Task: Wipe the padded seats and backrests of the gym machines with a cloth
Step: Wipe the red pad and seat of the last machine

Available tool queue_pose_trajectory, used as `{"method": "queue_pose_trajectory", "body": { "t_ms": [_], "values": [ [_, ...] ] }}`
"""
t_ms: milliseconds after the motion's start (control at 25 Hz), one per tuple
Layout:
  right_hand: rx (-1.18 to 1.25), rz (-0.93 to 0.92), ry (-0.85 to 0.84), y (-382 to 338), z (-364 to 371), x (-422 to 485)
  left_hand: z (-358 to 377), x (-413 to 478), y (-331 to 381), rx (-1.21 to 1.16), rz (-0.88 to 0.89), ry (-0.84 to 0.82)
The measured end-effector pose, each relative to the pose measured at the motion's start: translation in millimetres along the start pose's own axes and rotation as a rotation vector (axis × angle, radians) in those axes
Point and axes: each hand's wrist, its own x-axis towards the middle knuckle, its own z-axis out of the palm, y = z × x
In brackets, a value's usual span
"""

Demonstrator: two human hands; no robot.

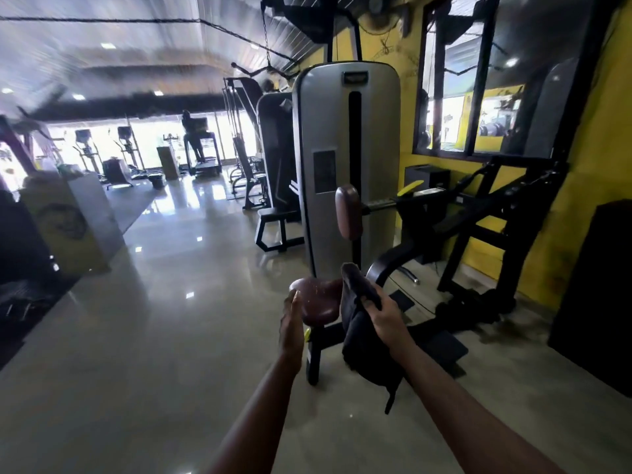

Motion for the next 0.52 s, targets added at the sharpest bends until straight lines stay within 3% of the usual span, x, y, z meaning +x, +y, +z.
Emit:
{"method": "queue_pose_trajectory", "body": {
  "t_ms": [120, 240, 360, 440, 520],
  "values": [
    [0.006, -0.019, 0.088, 15, 22, 73, 2, 71, 6, 0.080, 0.005, -0.142],
    [0.029, -0.031, 0.169, 29, 43, 151, 9, 132, 19, 0.315, 0.048, -0.332],
    [0.050, 0.001, 0.270, 38, 63, 222, 16, 213, 16, 0.228, -0.074, -0.404],
    [0.040, 0.012, 0.339, 45, 80, 272, 21, 284, -1, 0.084, -0.105, -0.324],
    [0.049, 0.032, 0.415, 55, 99, 311, 23, 354, -23, 0.099, -0.075, -0.284]
  ]
}}
